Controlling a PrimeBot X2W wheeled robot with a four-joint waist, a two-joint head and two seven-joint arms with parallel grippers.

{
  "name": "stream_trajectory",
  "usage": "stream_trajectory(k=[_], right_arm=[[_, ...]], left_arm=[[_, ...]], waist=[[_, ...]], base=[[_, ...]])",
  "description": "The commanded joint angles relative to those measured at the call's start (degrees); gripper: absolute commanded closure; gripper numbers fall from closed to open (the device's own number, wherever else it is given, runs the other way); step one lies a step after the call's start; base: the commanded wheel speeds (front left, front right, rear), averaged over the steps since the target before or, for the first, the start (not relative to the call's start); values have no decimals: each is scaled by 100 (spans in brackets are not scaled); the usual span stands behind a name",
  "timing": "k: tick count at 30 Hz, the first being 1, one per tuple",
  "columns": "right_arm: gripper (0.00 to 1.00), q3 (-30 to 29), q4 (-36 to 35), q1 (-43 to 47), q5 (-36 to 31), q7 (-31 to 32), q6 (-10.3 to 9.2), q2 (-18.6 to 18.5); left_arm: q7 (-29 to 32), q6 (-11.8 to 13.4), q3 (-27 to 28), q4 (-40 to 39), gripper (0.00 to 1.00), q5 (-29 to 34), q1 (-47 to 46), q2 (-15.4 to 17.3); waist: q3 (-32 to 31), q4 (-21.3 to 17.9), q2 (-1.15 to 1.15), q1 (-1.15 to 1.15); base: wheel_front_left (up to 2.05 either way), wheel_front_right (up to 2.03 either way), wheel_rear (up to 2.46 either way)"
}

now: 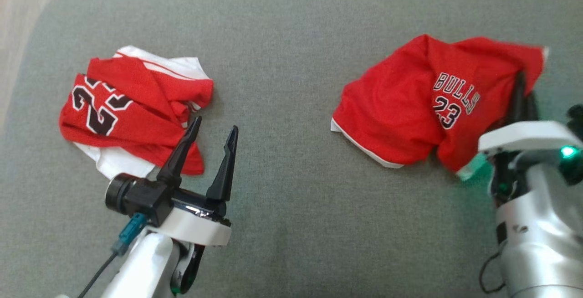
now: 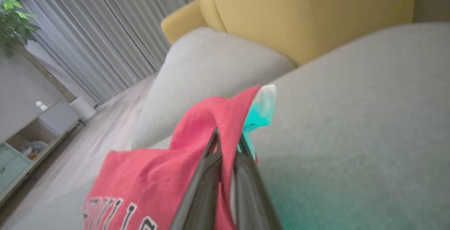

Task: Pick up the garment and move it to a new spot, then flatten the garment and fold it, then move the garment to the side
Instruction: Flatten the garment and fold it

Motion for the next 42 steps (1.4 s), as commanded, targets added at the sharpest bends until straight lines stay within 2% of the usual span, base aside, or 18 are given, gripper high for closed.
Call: stream_trajectory(k=[1, 4, 9, 12, 15, 18, 25, 26, 27, 29, 33, 38, 42], right_arm=[[100, 58, -298, 11, -82, -37, -4, -4], [100, -210, -747, -58, -361, -37, -4, -4], [100, -901, -1297, -793, -1481, -37, -4, -4], [100, -920, -1496, -1255, -2074, 13, -4, -5], [100, -266, -1681, -1415, -2694, 253, -4, -5], [100, 629, -1582, -1017, -2998, 433, -4, -4], [100, 3056, -700, 238, -2795, 375, -4, -4], [25, 3322, -587, 320, -2730, 349, -4, -4], [0, 3545, -486, 376, -2663, 335, -4, -4], [0, 3813, -386, 408, -2498, 289, -4, -4], [0, 3896, -427, 390, -2177, 187, -4, -4], [0, 3659, -655, 457, -1918, 50, -4, -4], [0, 3254, -1064, 680, -1775, -16, -4, -4]], left_arm=[[-37, -30, 280, -147, 0, 59, -93, 27], [-37, -48, 317, -126, 0, 69, -20, -43], [-37, -96, 396, -108, 0, 103, 159, -192], [-37, -113, 449, -115, 0, 122, 258, -249], [-37, -139, 523, -141, 0, 144, 352, -282], [-37, -180, 535, -135, 0, 168, 382, -313], [-37, -273, 517, -66, 0, 228, 322, -367], [-37, -287, 507, -46, 0, 236, 307, -372], [-37, -297, 499, -26, 0, 242, 292, -378], [-37, -310, 492, 0, 0, 256, 271, -387], [-37, -317, 521, 14, 0, 263, 253, -372], [-37, -298, 599, 6, 0, 268, 268, -358], [-37, -289, 659, -25, 0, 281, 311, -357]], waist=[[-101, 0, 0, 0], [-273, 17, 0, 0], [-665, 190, 0, 0], [-800, 312, 0, 0], [-834, 447, 0, 0], [-815, 546, 0, 0], [-615, 650, 0, 0], [-597, 659, 0, 0], [-586, 664, 0, 0], [-569, 665, 0, 0], [-561, 612, 0, 0], [-610, 426, 0, 0], [-671, 210, 0, 0]], base=[[0, 0, 0], [0, 0, 0], [0, 0, 0], [0, 0, 0], [0, 0, 0], [0, 0, 0], [0, 0, 0], [0, 0, 0], [0, 0, 0], [0, 0, 0], [0, 0, 0], [0, 0, 0], [0, 0, 0]])
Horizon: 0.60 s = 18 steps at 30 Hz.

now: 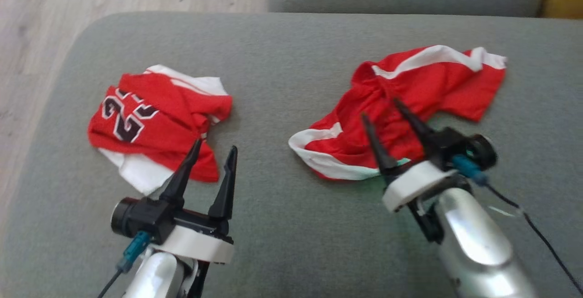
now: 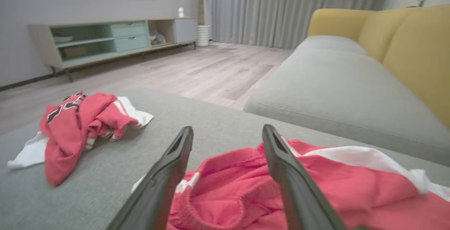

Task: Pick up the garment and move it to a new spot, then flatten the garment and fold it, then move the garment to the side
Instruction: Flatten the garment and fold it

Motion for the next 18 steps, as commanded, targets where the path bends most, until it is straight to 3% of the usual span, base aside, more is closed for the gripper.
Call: stream_trajectory(k=[1, 10, 18], right_arm=[[0, -79, -298, 112, 87, -67, -4, 39], [0, -1478, -1399, 1264, 356, -79, -4, 39], [0, -1453, -1461, 1502, 493, -80, -4, 39]], left_arm=[[-37, 4, 242, -203, 0, 39, -173, 62], [-37, -2, 330, -295, 0, 105, -118, 27], [-37, -56, 324, -311, 0, 164, -167, -25]], waist=[[-55, -139, 0, 0], [-103, -594, 0, 0], [26, -623, 0, 0]], base=[[0, 0, 0], [0, 0, 0], [0, 0, 0]])
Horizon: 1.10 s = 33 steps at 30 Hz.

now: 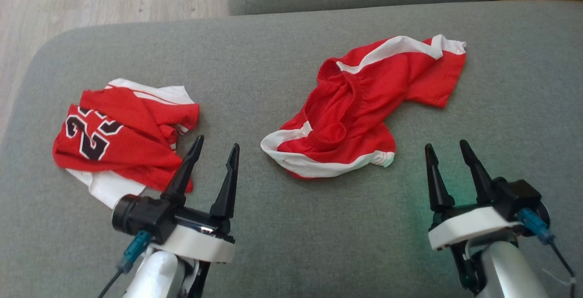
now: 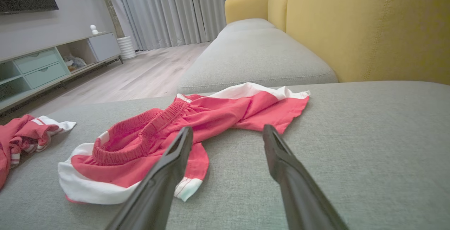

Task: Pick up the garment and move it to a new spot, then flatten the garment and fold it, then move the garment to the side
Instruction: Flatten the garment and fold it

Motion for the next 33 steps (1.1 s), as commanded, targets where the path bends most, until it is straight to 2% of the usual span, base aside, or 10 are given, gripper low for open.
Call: stream_trajectory(k=[1, 7, 21, 22, 23, 24, 29, 33], right_arm=[[0, 116, -113, -212, 77, -63, -4, -15], [0, 202, 410, -424, 375, 58, -4, -15], [0, 882, 1805, -1111, 1078, 373, -4, -15], [26, 952, 1888, -1158, 1098, 385, -4, -15], [85, 988, 1966, -1206, 1075, 373, -4, -15], [100, 993, 2034, -1252, 1018, 339, -4, -15], [100, 560, 2190, -1361, 700, 105, -4, -15], [100, -362, 2106, -1299, 46, 19, -4, -15]], left_arm=[[-36, -16, 238, -205, 0, 64, -183, 16], [-36, -71, 227, -163, 0, 77, -229, -29], [-36, -155, 270, -87, 0, 133, -320, -115], [-36, -158, 282, -83, 0, 137, -319, -117], [-36, -160, 296, -79, 0, 142, -317, -119], [-36, -162, 312, -74, 0, 148, -313, -119], [-36, -150, 409, -52, 0, 174, -254, -131], [-36, -152, 463, -66, 0, 196, -169, -146]], waist=[[43, 47, 0, 0], [209, 259, 0, 0], [440, 644, 0, 0], [444, 648, 0, 0], [446, 648, 0, 0], [440, 642, 0, 0], [300, 496, 0, 0], [144, 304, 0, 0]], base=[[0, 0, 0], [0, 0, 0], [0, 0, 0], [0, 0, 0], [0, 0, 0], [0, 0, 0], [0, 0, 0], [0, 0, 0]])
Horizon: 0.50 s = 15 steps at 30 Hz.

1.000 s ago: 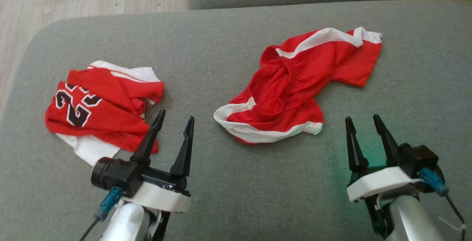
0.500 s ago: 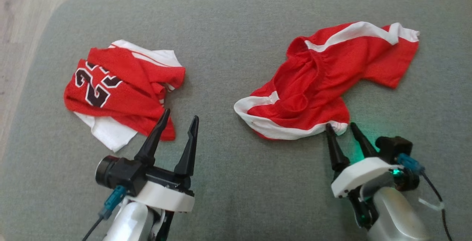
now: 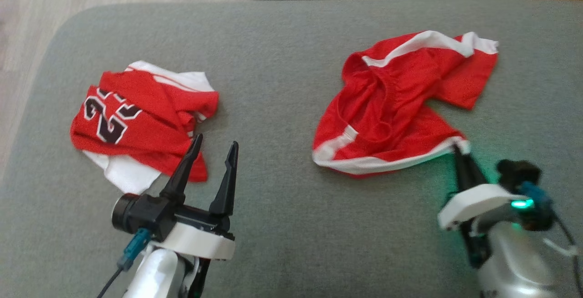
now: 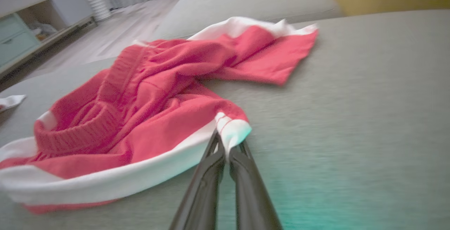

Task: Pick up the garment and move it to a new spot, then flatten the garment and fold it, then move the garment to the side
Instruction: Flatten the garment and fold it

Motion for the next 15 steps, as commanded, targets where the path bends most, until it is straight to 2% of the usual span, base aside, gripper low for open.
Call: stream_trajectory(k=[1, 5, 9, 10, 11, 15], right_arm=[[100, -236, -246, -52, -284, -103, -4, -15], [100, -1281, -626, 114, -986, 36, -4, -16], [100, -1866, -974, 240, -1351, 302, -4, -15], [12, -1944, -1040, 256, -1397, 330, -4, -15], [0, -1988, -1086, 265, -1412, 353, -4, -15], [0, -1900, -1235, 284, -1276, 249, -4, -15]], left_arm=[[-36, -3, 274, -180, 0, 48, -123, 13], [-36, -11, 298, -202, 0, 69, -41, -11], [-36, -23, 292, -215, 0, 90, -7, -44], [-36, -26, 290, -214, 0, 95, -2, -52], [-36, -29, 291, -213, 0, 99, 2, -59], [-36, -46, 295, -205, 0, 114, 19, -75]], waist=[[-130, -153, 0, 0], [-250, -327, 0, 0], [-292, -416, 0, 0], [-296, -426, 0, 0], [-299, -437, 0, 0], [-304, -447, 0, 0]], base=[[0, 0, 0], [0, 0, 0], [0, 0, 0], [0, 0, 0], [0, 0, 0], [0, 0, 0]])
